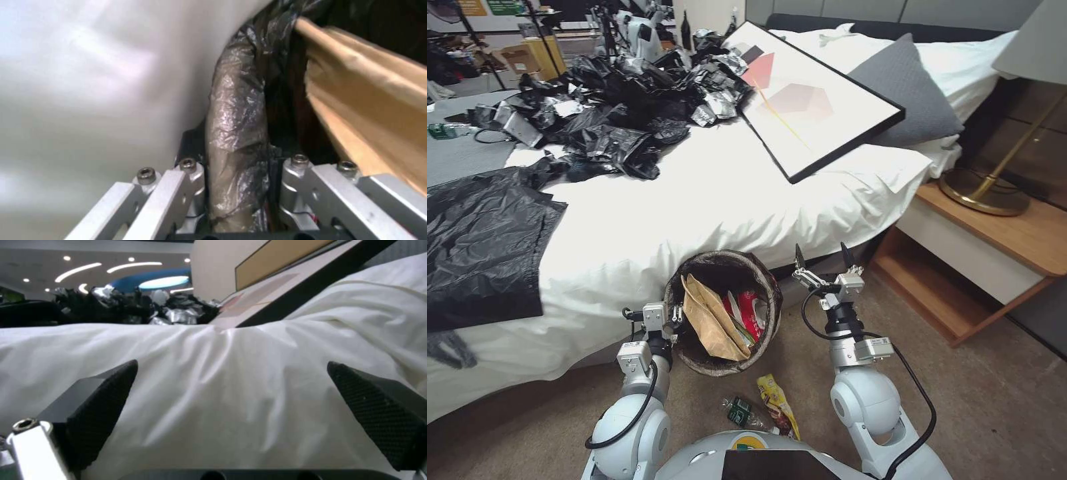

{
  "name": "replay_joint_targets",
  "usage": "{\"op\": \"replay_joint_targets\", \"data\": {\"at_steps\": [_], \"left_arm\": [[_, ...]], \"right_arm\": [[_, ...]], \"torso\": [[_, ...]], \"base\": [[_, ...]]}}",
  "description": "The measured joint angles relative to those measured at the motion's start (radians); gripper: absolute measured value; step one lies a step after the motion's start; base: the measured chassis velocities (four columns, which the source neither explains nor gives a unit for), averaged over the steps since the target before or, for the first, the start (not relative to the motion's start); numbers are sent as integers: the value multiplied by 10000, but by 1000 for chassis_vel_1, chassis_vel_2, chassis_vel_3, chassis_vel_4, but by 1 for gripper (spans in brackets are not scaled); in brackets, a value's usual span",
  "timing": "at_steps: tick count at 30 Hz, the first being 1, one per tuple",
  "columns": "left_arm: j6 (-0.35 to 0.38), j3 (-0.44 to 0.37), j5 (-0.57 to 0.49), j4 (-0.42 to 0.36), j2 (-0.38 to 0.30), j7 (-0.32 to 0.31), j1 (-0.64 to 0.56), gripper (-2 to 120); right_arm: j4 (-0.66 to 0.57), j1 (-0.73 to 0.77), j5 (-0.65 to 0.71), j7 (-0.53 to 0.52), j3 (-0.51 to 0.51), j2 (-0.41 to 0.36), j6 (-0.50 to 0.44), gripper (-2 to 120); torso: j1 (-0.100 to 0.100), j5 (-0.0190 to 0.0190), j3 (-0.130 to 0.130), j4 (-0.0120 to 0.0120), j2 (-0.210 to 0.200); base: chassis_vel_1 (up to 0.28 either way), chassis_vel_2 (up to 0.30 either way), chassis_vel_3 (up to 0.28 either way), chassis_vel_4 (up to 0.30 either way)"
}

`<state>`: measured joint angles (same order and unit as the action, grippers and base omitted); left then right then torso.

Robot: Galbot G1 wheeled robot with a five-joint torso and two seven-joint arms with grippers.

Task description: Pick up the trash bin, then pick up the garbage from the floor and place it into the trash bin.

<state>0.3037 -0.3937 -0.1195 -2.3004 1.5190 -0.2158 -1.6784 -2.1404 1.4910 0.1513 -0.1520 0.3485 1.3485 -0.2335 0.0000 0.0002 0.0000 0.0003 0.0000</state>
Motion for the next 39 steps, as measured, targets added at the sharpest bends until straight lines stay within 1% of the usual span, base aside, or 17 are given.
{"op": "replay_joint_targets", "data": {"at_steps": [22, 28, 31, 33, 34, 36, 38, 39], "left_arm": [[-19, 32, 72, 6, 0, -1, 7, 17], [-18, 33, 94, 28, 0, -26, 34, 17], [-20, 18, 101, 28, -4, -46, 36, 12], [-21, 15, 102, 28, -4, -49, 37, 11], [-24, -3, 107, 29, -4, -73, 39, 5], [-29, -15, 110, 28, -5, -84, 40, 5], [-29, -8, 110, 29, -4, -88, 42, 5], [-29, -12, 109, 31, -5, -88, 47, 5]], "right_arm": [[6, -51, 68, -20, 17, 8, 156, 100], [29, -38, 72, -18, 14, 26, 155, 100], [48, -31, 75, -11, 9, 35, 148, 100], [50, -32, 75, -9, 7, 38, 145, 100], [58, -28, 77, 1, -4, 47, 141, 100], [58, -29, 77, 4, -5, 50, 137, 100], [75, -18, 72, 10, -9, 54, 120, 100], [98, -21, 64, 17, -10, 57, 64, 100]], "torso": [[0, -1, 1, -2, 0], [1, 0, 2, 2, 0], [1, 1, 1, 2, 0], [1, 0, 1, 3, 0], [0, 0, 1, 3, 0], [0, 2, 0, 3, 0], [1, 3, 0, -7, 0], [1, -1, 1, -2, 0]], "base": [[3, 1, 1, 2], [84, -52, -75, 75], [160, -142, -156, 178], [194, -192, -185, 204], [190, -210, -227, 214], [278, -245, -227, 214], [266, -241, -265, 247], [265, -274, -261, 274]]}}
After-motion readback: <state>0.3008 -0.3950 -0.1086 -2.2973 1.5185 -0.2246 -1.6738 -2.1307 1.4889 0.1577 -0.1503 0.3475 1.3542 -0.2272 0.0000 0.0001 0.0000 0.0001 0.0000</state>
